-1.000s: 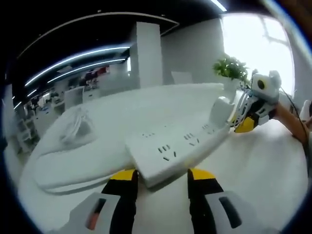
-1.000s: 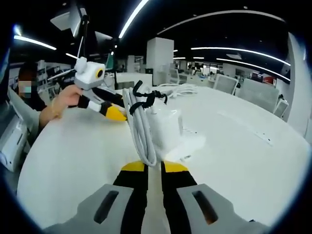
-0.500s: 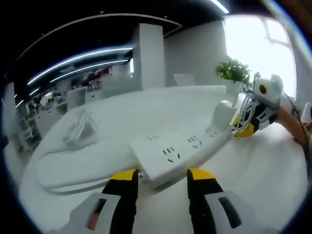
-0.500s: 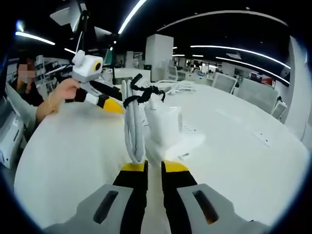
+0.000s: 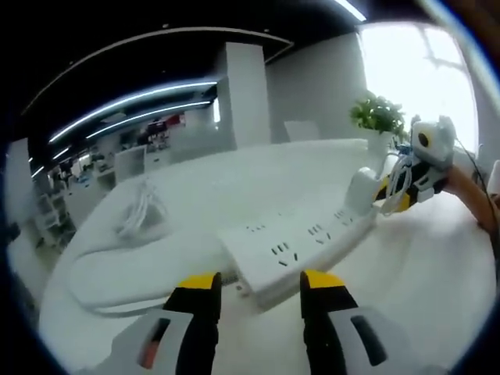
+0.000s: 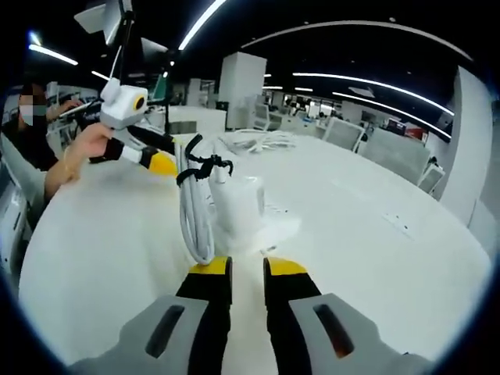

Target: Straighten the power strip on the desk, plug the charger into it

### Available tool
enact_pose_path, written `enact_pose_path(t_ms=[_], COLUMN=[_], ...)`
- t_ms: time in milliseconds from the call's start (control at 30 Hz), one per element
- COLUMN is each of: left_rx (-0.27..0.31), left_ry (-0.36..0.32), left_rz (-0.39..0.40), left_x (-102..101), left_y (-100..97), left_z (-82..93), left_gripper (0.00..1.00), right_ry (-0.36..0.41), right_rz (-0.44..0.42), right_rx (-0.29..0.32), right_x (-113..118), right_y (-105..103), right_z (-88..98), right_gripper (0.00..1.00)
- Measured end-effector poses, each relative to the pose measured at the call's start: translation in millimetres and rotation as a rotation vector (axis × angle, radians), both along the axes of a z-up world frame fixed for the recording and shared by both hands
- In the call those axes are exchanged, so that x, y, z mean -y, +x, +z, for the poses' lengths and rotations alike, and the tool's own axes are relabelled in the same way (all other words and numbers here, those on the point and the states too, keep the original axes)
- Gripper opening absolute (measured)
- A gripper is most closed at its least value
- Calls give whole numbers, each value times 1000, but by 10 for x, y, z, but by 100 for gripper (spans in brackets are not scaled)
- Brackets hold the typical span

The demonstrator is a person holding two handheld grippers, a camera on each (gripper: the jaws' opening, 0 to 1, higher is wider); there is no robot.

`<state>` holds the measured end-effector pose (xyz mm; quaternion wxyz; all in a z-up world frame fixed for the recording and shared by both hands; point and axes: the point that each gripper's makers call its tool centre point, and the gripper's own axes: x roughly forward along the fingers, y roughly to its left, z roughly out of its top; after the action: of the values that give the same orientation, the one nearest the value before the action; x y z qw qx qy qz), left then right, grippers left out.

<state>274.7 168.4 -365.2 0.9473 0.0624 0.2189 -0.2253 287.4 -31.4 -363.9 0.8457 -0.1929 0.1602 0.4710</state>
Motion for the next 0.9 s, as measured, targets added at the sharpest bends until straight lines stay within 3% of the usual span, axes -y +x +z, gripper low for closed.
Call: enact_pose_path(t_ms=[533,733,900], left_rx=[13,10,1], left_ry=[2,-6,-2], left_rz=[14,14,23], left_x=[-47,-44,-65], left_y=[-19,-38,-35], left_z=[67,65,48], left_gripper=[42,42,42], right_ry=[-1,51,-4], right_rz=[-69,-139,-202], right_rx=[-3,-54,-19], right_x=[71,121,236], right_y=[79,133,185], right_z=[35,24,16], right_gripper=[15,15,15])
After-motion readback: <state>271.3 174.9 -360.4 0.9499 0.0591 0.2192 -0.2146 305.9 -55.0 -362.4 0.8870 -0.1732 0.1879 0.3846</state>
